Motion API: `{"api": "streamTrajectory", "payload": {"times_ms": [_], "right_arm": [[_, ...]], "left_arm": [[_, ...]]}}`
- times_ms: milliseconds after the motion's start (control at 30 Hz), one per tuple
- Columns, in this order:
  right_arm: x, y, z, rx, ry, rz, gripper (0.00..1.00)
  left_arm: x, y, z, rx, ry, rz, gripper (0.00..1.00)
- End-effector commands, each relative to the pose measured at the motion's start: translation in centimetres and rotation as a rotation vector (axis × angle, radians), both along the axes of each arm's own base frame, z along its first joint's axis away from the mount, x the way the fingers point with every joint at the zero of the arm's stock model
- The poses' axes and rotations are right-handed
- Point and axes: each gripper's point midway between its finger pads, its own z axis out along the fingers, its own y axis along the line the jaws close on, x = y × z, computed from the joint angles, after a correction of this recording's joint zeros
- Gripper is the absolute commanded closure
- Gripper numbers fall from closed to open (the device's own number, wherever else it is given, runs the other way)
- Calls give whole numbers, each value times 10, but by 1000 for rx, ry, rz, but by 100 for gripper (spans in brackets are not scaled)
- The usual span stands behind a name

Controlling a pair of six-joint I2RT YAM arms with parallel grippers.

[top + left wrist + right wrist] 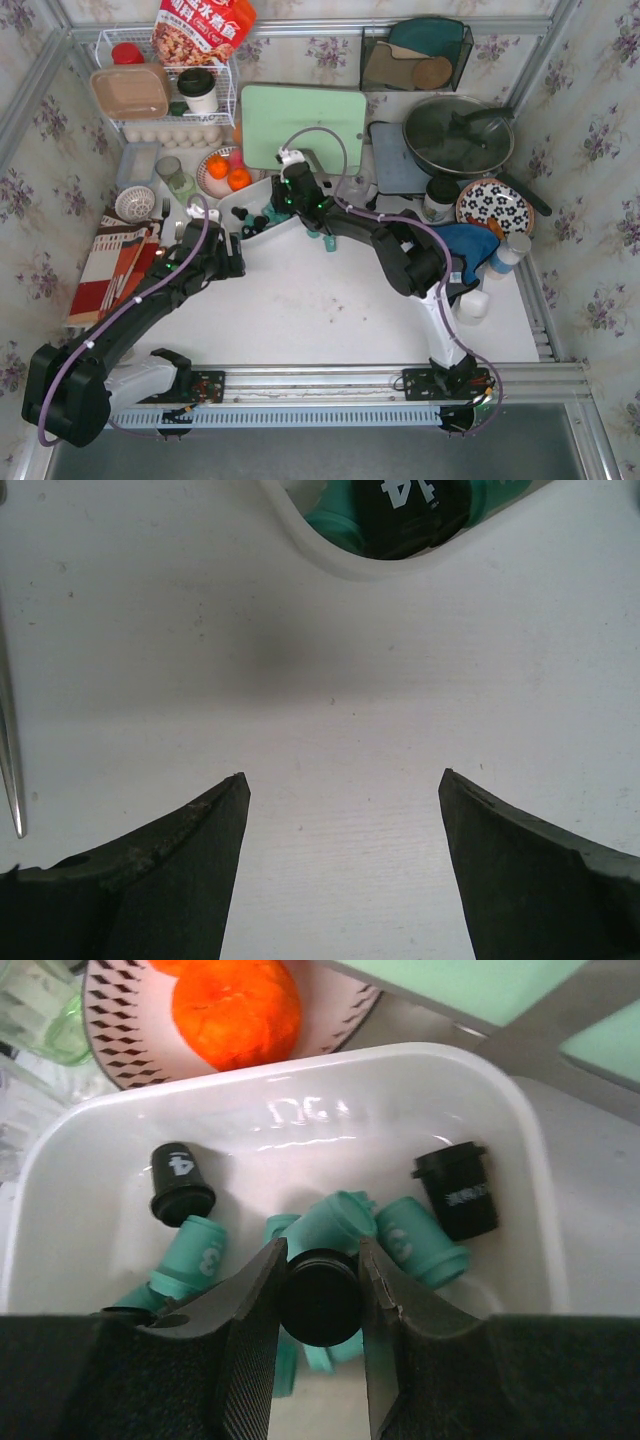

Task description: Mix the coffee capsules in the storage basket

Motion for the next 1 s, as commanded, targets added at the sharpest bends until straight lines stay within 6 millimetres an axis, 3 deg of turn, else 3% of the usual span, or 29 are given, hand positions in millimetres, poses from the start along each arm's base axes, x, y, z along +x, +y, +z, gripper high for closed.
{"api": "streamTrajectory", "payload": {"times_ms": [0,167,267,500,767,900,967], "right_arm": [[-4,10,-13,-8,24,24,82],[4,30,-20,21,43,60,76],[7,39,-26,32,57,80,66],[7,39,-1,54,31,79,41],[-8,18,56,-9,-85,75,29],[-21,-12,75,-56,-124,18,29],[-31,-34,71,-93,-119,-31,29]], "left_arm": [[3,-4,3,-15,-7,-3,21],[3,-4,1,-12,2,-4,21],[2,-3,1,-9,2,-3,21],[2,-2,2,-7,-3,0,21],[3,-2,2,-6,-2,1,21],[3,-2,2,-6,-1,1,21],[3,-2,2,-8,-2,1,21]]}}
